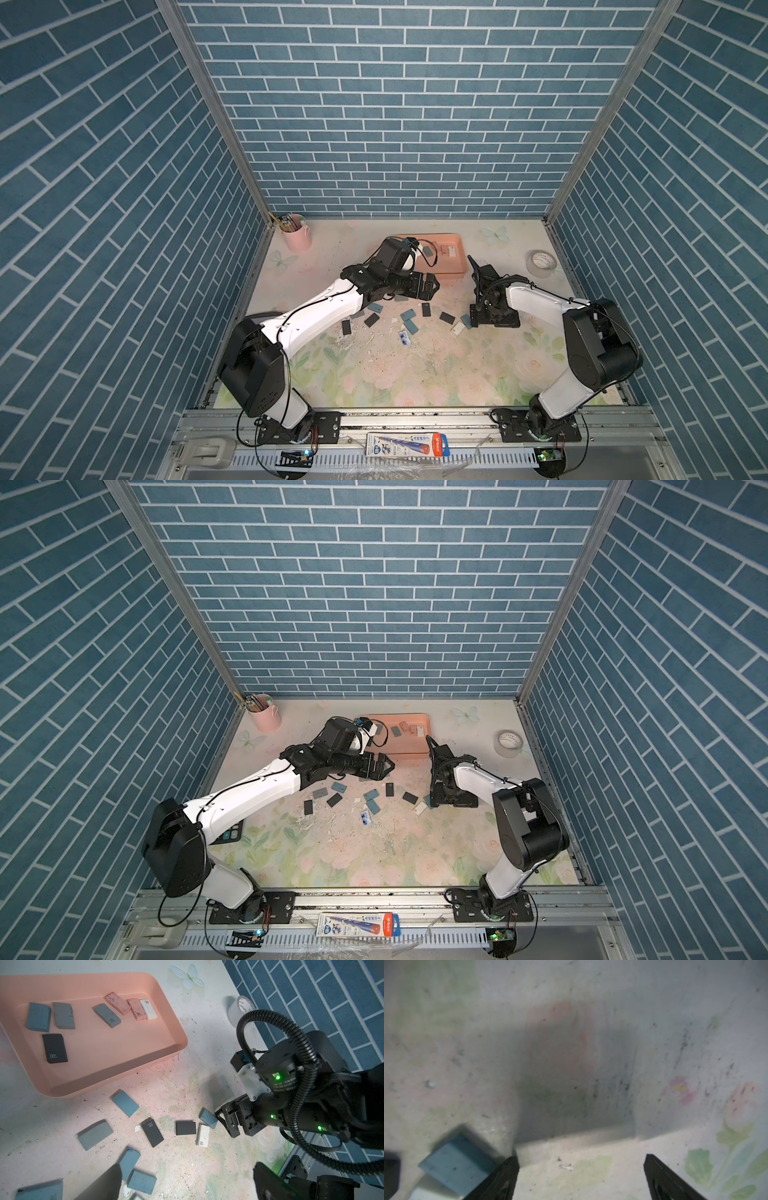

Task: Put the eraser in the storage box
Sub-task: Move the eraser to the center of the board, then pick up the eraser from the center of the board.

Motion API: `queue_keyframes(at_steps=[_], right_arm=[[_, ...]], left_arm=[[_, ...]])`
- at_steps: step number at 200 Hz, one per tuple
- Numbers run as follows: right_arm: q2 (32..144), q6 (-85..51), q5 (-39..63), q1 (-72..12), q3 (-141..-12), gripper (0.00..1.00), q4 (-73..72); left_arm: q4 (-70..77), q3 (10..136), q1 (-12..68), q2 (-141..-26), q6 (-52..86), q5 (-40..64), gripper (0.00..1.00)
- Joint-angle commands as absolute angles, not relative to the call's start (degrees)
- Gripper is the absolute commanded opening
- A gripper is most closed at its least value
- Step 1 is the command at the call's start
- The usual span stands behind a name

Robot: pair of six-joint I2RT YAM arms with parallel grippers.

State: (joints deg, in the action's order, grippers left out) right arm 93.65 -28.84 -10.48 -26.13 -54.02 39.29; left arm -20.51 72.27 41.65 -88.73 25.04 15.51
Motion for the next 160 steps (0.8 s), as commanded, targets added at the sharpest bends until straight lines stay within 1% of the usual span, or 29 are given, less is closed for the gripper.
queue_keyframes(at_steps=[1,40,71,83,103,124,154,160], right_arm=[[91.2,-34.0,-9.3,-28.2,-52.9,0.96,41.3],[85.9,-34.5,-9.4,-28.7,-53.8,0.96,43.1],[88.6,-34.6,-7.1,-28.7,-56.4,0.96,41.7],[90.3,-35.6,-6.3,-28.8,-56.8,0.93,39.8],[92.4,-37.4,-3.7,-29.0,-57.2,0.91,36.2],[94.4,-39.4,-2.9,-29.3,-57.6,0.85,33.8],[97.2,-40.7,-3.4,-31.3,-59.0,0.76,34.0],[97.5,-41.0,-4.0,-31.7,-59.1,0.73,34.4]], left_arm=[[-20.7,71.3,42.0,-87.2,25.0,15.4,1.00],[-20.7,71.3,41.9,-87.7,25.1,15.7,0.99],[-20.3,71.4,41.9,-88.0,25.2,15.8,0.99],[-20.4,71.4,42.0,-87.9,25.3,15.8,1.00],[-20.6,71.2,41.9,-87.5,25.1,15.5,1.00],[-20.7,71.1,41.9,-87.4,25.1,15.5,1.00],[-20.7,71.0,41.9,-87.1,25.0,15.5,1.00],[-20.7,71.0,42.0,-87.2,25.0,15.5,1.00]])
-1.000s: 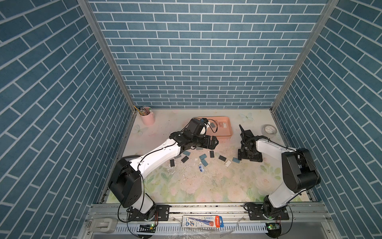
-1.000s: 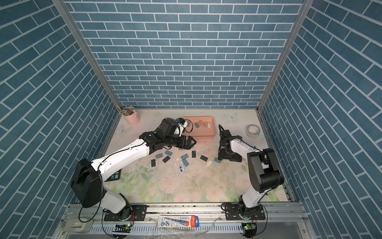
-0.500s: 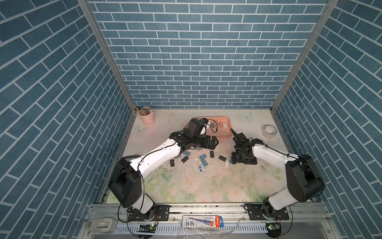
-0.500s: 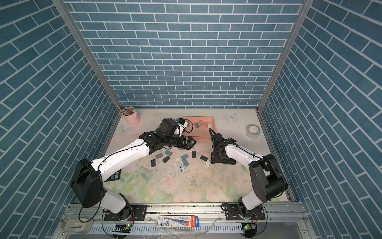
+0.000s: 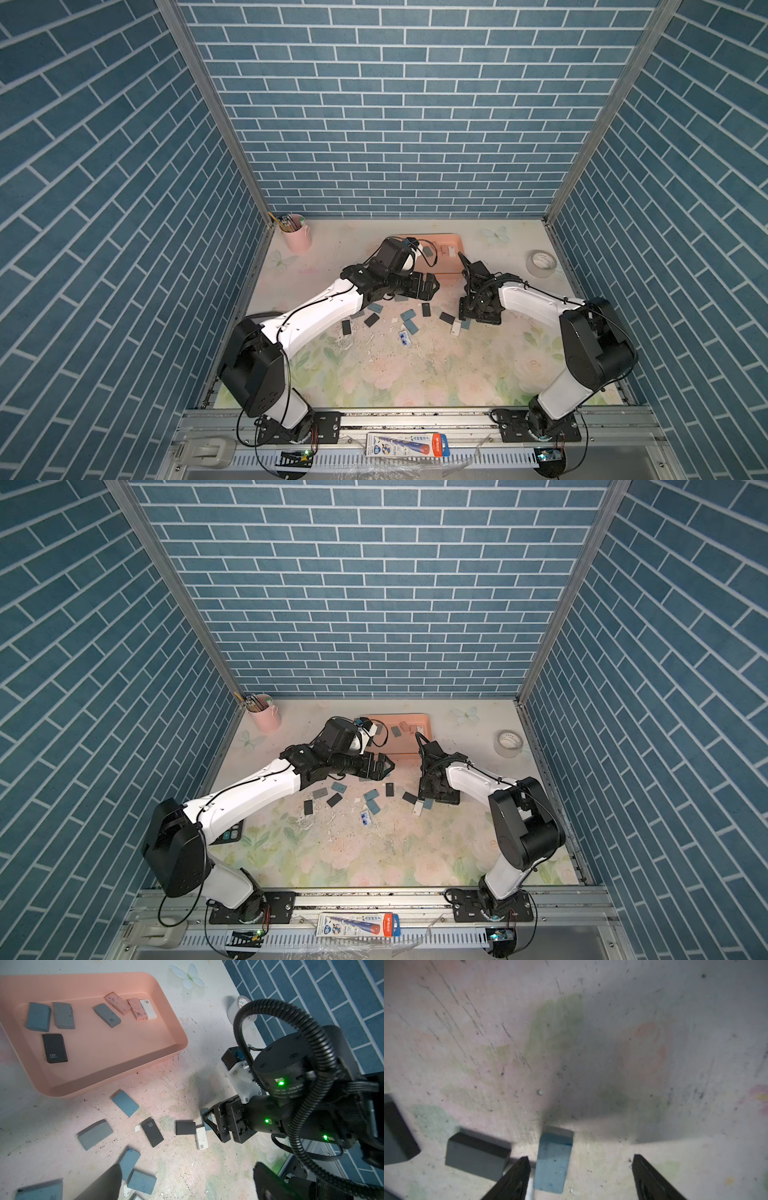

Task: Put the eraser in the storage box
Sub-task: Pick up the eraser from the center of the board.

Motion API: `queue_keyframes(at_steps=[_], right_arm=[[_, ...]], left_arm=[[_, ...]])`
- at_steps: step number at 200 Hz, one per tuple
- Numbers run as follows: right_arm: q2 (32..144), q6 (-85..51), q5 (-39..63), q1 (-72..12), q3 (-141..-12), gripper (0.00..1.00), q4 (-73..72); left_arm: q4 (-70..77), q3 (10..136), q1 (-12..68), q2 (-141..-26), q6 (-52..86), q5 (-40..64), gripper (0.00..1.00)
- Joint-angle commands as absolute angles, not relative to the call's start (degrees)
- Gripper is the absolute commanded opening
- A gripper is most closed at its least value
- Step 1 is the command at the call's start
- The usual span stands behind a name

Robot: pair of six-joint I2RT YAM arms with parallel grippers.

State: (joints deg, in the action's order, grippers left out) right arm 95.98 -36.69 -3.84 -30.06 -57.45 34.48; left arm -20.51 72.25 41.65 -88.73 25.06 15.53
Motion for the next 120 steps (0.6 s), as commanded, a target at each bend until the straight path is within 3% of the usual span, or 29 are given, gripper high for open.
queue_keyframes(at_steps=[1,76,120], right_arm=[[97.6,-41.0,-4.1,-31.7,-59.1,0.72,34.4],[98.5,-43.9,-6.8,-33.9,-57.3,0.34,34.5],[99.7,-45.0,-7.7,-35.8,-57.4,0.34,35.5]], left_arm=[[-20.7,71.0,42.0,-87.2,25.0,15.5,1.00],[-20.7,71.1,41.9,-87.1,25.0,15.6,1.00],[-20.7,71.1,41.9,-86.9,24.9,15.1,1.00]])
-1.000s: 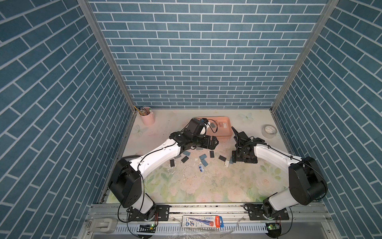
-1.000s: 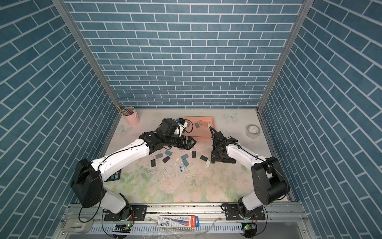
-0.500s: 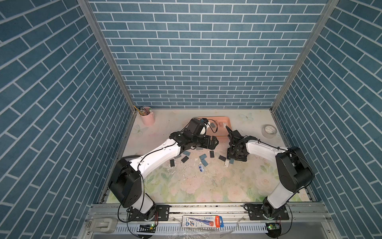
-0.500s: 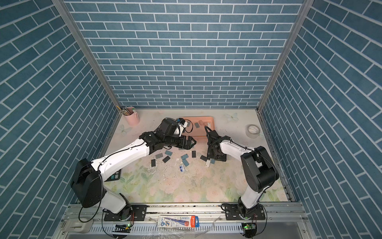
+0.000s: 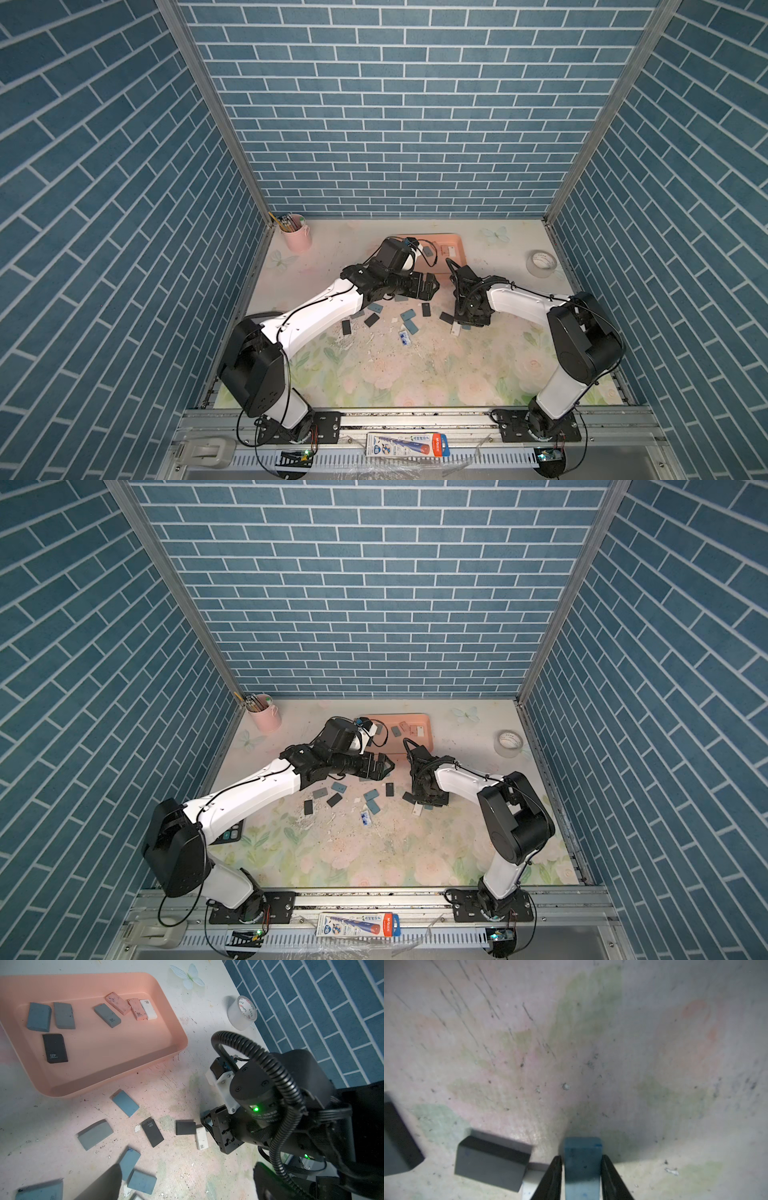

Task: Put the eraser in the storage box
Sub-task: Pick up the eraser from the center of the board, then place the eraser at the center of the board.

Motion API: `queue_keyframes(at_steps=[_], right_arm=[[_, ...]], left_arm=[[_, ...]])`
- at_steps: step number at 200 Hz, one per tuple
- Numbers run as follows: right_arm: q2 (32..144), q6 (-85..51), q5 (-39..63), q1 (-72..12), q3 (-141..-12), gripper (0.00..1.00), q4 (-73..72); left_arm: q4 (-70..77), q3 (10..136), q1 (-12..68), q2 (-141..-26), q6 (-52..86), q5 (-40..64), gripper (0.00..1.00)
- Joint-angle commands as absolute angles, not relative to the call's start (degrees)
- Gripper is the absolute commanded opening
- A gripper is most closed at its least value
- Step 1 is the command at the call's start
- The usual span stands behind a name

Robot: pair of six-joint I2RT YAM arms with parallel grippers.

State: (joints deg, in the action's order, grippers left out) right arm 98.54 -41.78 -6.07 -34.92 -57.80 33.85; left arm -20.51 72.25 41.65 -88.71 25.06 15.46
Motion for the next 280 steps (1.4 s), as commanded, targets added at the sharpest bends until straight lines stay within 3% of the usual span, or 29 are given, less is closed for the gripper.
queue_keyframes(at_steps=[1,47,88,131,217,280], right_arm=[[99.7,-45.0,-7.7,-35.8,-57.3,0.34,35.5],[99.4,-43.1,-9.4,-35.9,-58.6,0.28,37.0],[99.6,-36.5,-10.4,-35.4,-71.3,0.27,43.9],[110.0,-25.6,-7.5,-33.8,-96.1,0.27,50.7],[149.4,-13.8,2.6,-30.9,-154.7,0.28,66.2],[154.0,-11.7,6.5,-30.8,-154.1,0.30,55.7]], left_arm=[[-20.7,71.1,41.9,-86.9,24.9,15.1,1.00],[-20.5,70.7,41.3,-85.1,25.3,14.7,1.00],[-18.6,69.7,36.8,-82.1,29.1,21.1,1.00],[-16.8,68.4,29.4,-81.3,34.1,30.2,1.00],[-15.8,64.4,23.0,-80.2,35.3,32.6,1.00],[-17.0,63.1,22.1,-81.0,33.6,32.0,1.00]])
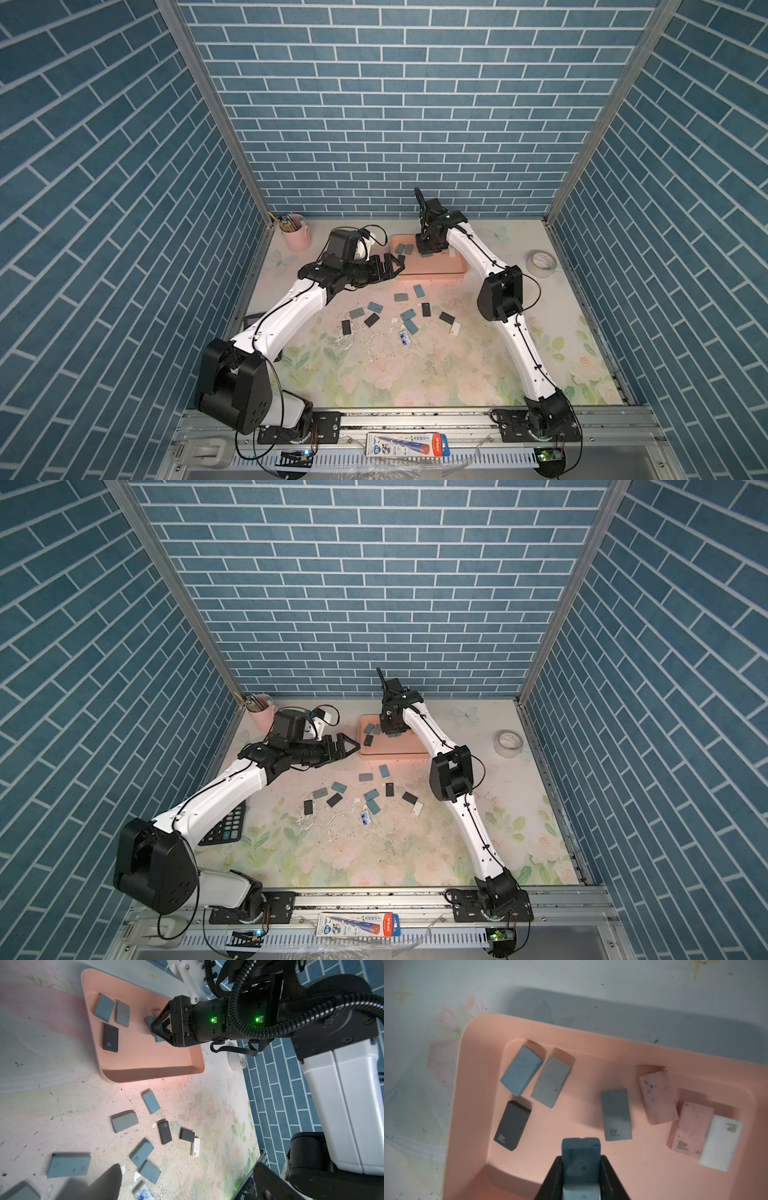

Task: Put the eraser in the storage box
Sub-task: Place the eraser at the center of the board.

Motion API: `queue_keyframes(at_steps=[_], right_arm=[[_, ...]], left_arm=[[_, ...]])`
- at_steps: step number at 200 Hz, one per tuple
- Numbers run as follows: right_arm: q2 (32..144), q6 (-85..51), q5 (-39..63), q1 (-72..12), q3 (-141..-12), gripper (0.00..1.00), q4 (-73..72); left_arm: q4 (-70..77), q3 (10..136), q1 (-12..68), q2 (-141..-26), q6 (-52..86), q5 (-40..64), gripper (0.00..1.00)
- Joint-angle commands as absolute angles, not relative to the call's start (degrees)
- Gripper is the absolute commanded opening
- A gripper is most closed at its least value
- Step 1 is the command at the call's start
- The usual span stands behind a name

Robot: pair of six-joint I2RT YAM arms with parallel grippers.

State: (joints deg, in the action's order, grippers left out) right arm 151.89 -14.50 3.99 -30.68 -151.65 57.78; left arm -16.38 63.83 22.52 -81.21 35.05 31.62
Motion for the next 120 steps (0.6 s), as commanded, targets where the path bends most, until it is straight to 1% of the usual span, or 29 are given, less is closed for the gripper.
queue_keyframes(at_steps=[1,47,108,120], right_arm=[[154.1,-11.7,6.5,-30.8,-154.2,0.30,55.6],[157.9,-12.7,6.8,-30.8,-155.3,0.31,51.4],[160.2,-12.6,5.4,-30.7,-155.5,0.32,50.4],[160.6,-12.8,3.1,-30.6,-155.5,0.32,50.3]], left_arm=[[-17.0,63.1,22.1,-81.0,33.6,32.0,1.00],[-17.1,63.2,21.9,-81.9,33.3,31.4,0.99],[-17.8,63.1,21.9,-82.3,32.4,30.9,1.00],[-17.7,63.2,21.8,-82.3,32.3,30.9,1.00]])
